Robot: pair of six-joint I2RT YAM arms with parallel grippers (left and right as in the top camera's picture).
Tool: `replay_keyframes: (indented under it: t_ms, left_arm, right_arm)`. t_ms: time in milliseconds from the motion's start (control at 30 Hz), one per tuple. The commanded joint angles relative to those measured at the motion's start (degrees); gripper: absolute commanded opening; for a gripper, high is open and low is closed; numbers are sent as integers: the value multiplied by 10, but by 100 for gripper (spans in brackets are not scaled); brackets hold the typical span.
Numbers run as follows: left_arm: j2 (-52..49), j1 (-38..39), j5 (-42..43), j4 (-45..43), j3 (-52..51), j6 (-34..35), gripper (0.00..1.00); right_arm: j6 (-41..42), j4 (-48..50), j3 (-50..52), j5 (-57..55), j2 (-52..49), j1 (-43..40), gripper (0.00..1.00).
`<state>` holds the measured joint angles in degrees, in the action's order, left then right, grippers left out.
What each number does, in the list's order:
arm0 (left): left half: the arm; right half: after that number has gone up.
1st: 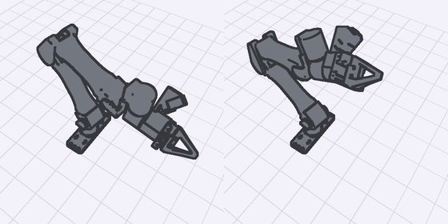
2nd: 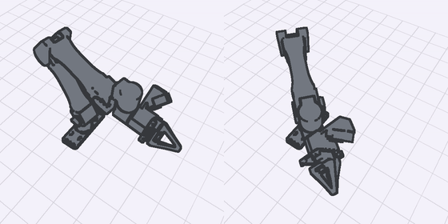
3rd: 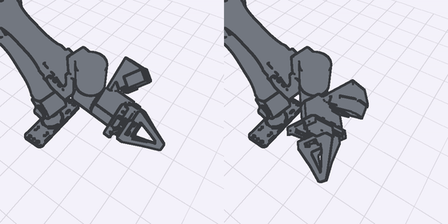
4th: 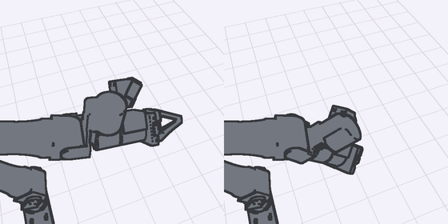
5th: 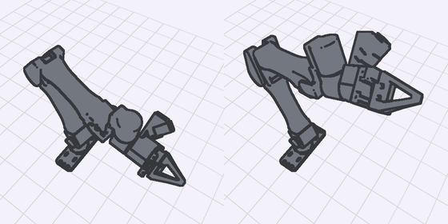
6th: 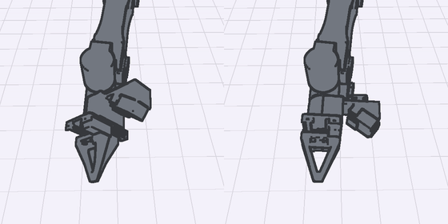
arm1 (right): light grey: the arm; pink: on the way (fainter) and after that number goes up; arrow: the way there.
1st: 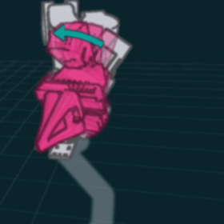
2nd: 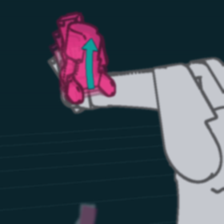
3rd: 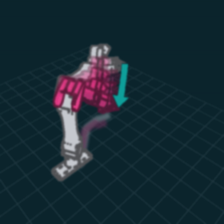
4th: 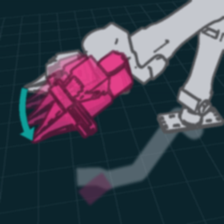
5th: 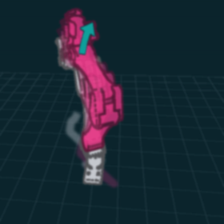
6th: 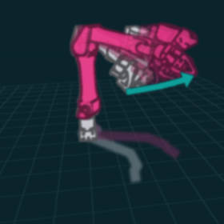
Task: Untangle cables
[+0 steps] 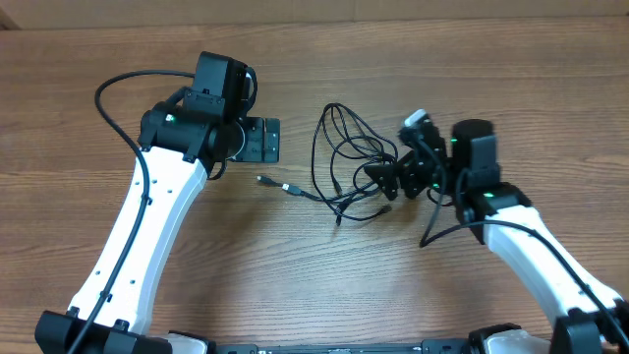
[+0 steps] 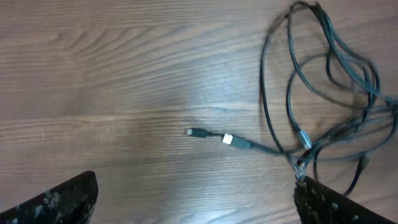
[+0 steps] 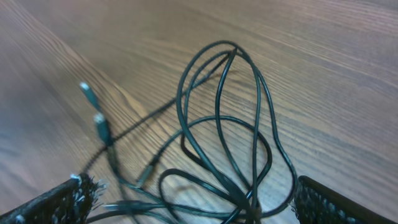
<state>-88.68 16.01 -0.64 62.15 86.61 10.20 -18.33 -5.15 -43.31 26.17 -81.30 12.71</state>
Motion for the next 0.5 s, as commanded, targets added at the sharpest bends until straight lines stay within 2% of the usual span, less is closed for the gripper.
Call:
replay_keyframes:
  t_ms: [0,67,233,367,400,433,467]
  left_arm:
    - [-1,-3,60,0,6,-166,100]
    - [-1,-11,63,5,6,-208,100]
    - [-2,-19,62,4,6,-209,100]
    - [-2,-19,62,4,6,-209,100]
    - [-2,-19,62,4,6,-209,100]
    - [-2,-19,62,4,6,-209,99]
    - [-2,-19,62,4,6,-209,100]
  right_arm:
    - [-45,30,2,-94,-25,32,100]
    - [-45,70,2,-103,-45,42,100]
    - [-45,109,2,-103,-83,43,100]
    - [-45,109,2,-103,-95,43,87]
    - [-45,109,2,-103,-95,43,81]
    - [-45,111,2,-101,-95,43,49]
    - [-44,113,2,-100,-95,43,26]
